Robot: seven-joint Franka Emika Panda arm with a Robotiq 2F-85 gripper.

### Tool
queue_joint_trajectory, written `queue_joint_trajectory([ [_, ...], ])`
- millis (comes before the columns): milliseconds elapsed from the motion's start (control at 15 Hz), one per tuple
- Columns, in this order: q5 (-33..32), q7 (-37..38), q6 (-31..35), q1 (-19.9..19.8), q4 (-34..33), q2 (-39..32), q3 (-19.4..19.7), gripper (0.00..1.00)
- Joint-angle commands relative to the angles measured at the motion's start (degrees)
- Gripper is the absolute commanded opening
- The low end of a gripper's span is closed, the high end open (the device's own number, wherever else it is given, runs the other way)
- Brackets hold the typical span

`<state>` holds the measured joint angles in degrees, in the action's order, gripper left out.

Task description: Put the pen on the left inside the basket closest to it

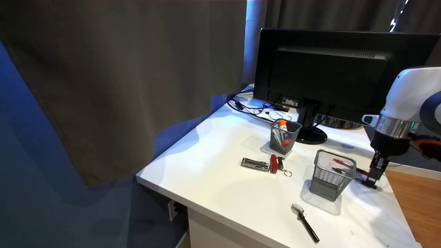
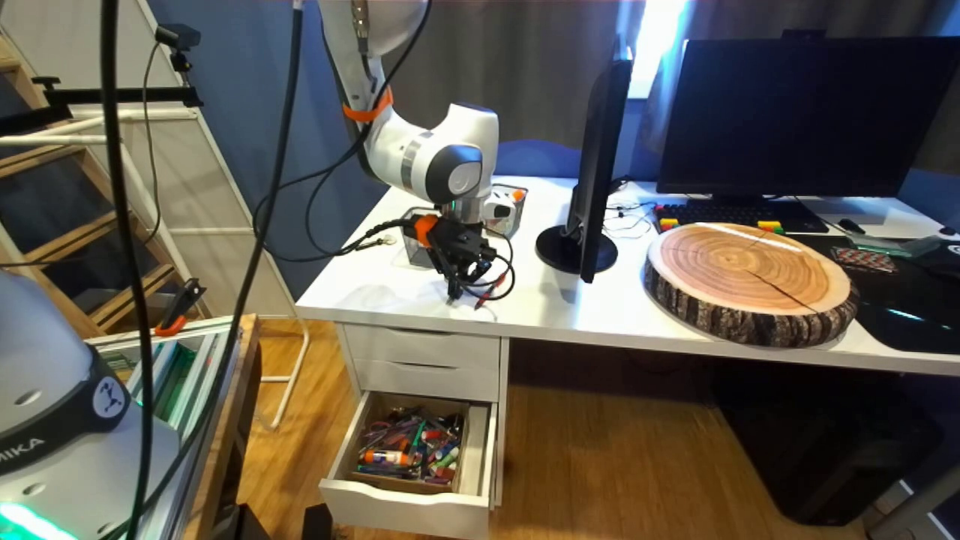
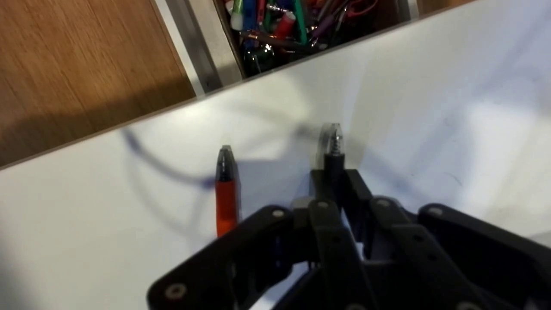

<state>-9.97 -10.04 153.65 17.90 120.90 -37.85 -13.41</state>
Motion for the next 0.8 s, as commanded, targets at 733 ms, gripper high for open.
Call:
queue_joint_trajectory([
  [733,-2.7,-1.3,-0.6,0.1,4.6,12.5,-0.6,0.06],
])
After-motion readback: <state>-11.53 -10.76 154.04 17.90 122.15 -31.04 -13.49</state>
